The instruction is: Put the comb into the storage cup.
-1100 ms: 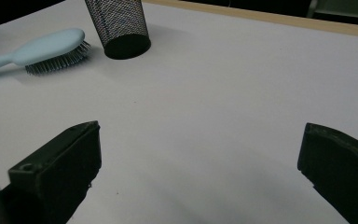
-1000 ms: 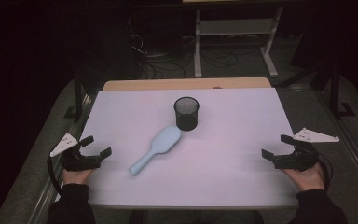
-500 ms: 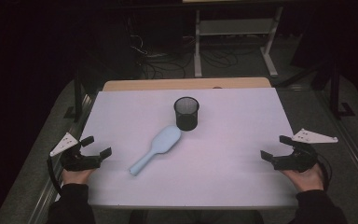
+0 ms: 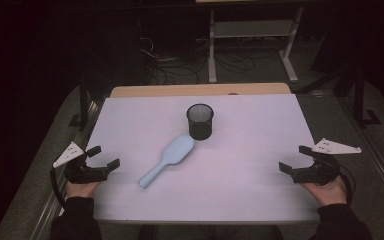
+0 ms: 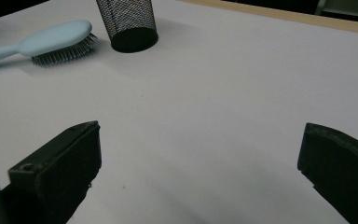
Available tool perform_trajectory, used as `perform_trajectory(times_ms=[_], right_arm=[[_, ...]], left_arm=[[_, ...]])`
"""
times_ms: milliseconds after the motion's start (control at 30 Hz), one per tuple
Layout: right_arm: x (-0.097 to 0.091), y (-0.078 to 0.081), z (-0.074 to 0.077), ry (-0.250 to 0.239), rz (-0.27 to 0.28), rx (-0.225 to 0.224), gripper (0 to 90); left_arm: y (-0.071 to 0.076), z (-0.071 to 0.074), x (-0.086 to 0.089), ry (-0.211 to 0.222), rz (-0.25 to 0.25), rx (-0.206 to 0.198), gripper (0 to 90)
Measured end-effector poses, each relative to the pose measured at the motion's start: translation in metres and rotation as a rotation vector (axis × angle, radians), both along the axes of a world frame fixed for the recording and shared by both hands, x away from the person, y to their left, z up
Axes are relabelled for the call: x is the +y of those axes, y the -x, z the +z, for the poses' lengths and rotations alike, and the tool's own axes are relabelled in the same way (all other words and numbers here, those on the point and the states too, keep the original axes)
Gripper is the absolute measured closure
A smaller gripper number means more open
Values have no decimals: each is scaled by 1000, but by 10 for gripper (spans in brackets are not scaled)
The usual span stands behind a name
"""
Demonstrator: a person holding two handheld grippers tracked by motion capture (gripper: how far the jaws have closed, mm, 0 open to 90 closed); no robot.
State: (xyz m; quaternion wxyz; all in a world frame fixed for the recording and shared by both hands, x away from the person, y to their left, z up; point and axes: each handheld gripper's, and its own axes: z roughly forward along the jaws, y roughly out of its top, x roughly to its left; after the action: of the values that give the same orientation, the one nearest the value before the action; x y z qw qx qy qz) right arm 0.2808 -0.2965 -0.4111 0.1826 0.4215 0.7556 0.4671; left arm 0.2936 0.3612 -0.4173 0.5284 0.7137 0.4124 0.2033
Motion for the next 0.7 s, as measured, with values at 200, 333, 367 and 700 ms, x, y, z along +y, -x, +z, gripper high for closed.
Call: perform_trajectory(times_ms=[200,333,367,700], right_arm=[[2,-1,-2,16,5,9,0],[3,-1,-2,15,6,8,0],[3,-1,-2,16,7,8,0],[4,-1,-2,24,11,16,0]], left_arm=[[-1,3,-4,-17,-8,-2,0],[-2,6,-11,-55,-27,-3,0],[-3,7,-13,-62,-33,-1,0],[-7,23,-23,-105,-88,6,0]])
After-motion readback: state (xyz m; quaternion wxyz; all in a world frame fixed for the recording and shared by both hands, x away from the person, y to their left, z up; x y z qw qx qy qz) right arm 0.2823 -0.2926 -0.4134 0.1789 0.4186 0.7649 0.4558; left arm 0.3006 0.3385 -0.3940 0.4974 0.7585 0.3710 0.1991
